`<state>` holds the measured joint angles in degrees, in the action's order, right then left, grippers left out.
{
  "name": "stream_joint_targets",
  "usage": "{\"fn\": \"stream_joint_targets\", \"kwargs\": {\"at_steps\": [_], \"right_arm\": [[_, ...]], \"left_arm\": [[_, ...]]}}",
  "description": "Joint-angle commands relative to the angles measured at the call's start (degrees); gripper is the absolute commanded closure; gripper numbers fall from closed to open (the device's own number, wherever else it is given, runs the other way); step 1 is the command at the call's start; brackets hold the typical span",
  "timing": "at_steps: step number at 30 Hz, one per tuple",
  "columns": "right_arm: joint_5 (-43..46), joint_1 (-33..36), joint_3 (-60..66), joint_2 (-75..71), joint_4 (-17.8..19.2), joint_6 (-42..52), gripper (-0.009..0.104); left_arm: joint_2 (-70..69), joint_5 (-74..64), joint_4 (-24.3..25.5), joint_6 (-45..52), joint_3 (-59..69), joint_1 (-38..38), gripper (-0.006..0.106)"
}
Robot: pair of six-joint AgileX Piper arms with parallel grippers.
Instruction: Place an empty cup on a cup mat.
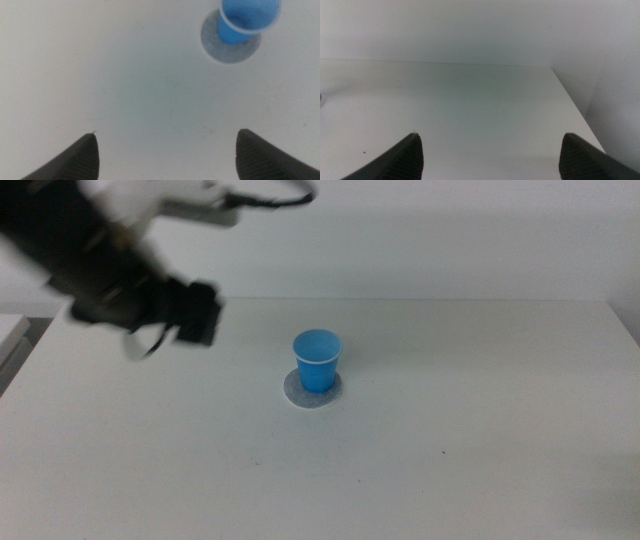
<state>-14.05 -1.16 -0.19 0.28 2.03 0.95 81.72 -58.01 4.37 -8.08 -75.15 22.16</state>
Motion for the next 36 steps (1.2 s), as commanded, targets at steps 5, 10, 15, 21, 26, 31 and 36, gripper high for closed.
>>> {"fn": "stream_joint_targets", "kwargs": {"at_steps": [5, 10, 15, 21, 26, 31, 36], "right_arm": [[0.38, 0.12, 0.19, -0.28, 0.16, 0.23, 0.002], [0.38, 0.12, 0.19, -0.28, 0.16, 0.23, 0.002], [0.38, 0.12, 0.19, -0.28, 0.16, 0.23, 0.002], [0.38, 0.12, 0.19, -0.28, 0.16, 0.23, 0.002], [0.38, 0.12, 0.19, -0.28, 0.16, 0.23, 0.002], [0.38, 0.12, 0.19, -0.28, 0.16, 0.23, 0.002], [0.38, 0.12, 0.19, -0.28, 0.16, 0.23, 0.002]], "left_arm": [[-18.35, 13.43, -0.29, 1.91, 22.25, -3.65, 0.007], [-32.63, 31.32, 0.61, 2.22, 38.52, -5.93, 0.007], [-49.29, 45.10, -1.91, 2.33, 54.43, -12.63, 0.007], [-65.73, 49.19, -4.86, 2.33, 68.25, -18.86, 0.007], [-74.20, 52.66, -4.86, 1.66, 75.15, -20.85, 0.007], [-79.89, 49.50, -2.63, 2.34, 75.15, -20.96, 0.007], [-81.21, 50.60, -3.68, 2.34, 75.15, -20.96, 0.007]]}}
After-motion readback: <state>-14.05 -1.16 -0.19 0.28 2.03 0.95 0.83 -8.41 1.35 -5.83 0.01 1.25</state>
